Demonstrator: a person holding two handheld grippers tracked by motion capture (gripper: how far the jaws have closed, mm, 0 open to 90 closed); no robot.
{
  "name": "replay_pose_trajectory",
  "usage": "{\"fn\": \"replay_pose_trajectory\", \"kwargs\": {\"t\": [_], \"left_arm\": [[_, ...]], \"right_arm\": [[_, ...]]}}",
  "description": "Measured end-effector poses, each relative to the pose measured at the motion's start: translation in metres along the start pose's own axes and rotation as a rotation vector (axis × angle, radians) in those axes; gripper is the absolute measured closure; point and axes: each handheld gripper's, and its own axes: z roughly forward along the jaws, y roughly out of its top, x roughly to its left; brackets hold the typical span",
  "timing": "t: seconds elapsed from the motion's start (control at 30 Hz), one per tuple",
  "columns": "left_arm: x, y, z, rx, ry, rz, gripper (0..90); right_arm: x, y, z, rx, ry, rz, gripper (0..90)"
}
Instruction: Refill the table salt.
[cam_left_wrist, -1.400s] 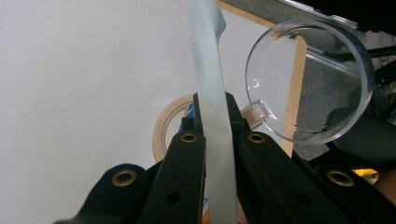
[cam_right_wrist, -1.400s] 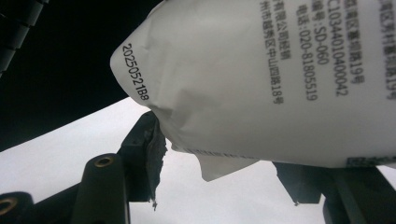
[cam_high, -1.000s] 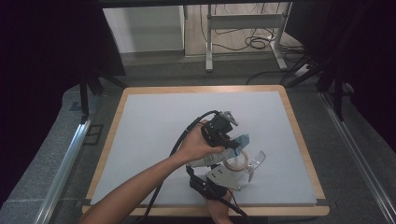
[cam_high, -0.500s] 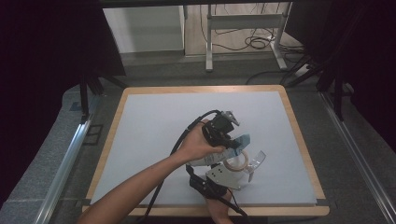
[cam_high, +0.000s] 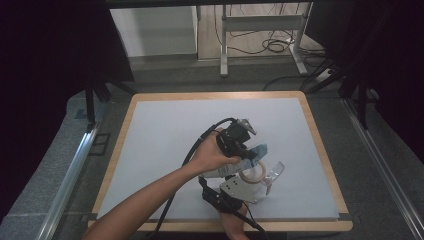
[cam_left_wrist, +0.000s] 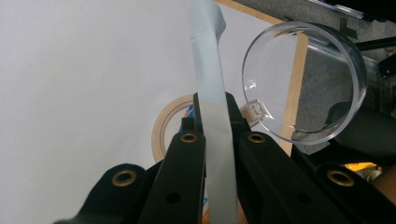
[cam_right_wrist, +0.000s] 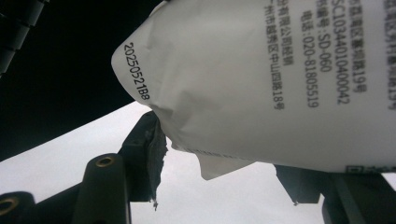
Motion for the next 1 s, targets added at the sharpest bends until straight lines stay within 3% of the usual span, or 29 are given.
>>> {"fn": "replay_pose_trajectory", "kwargs": {"t": [1.0], "left_arm": [[-0.0008, 0.0012, -0.0004, 0.011, 0.011, -0.003, 90.0]], "right_arm": [[0.0000, 0.0001, 0.0015, -0.011, 0.000, 0.005, 41.6]]}}
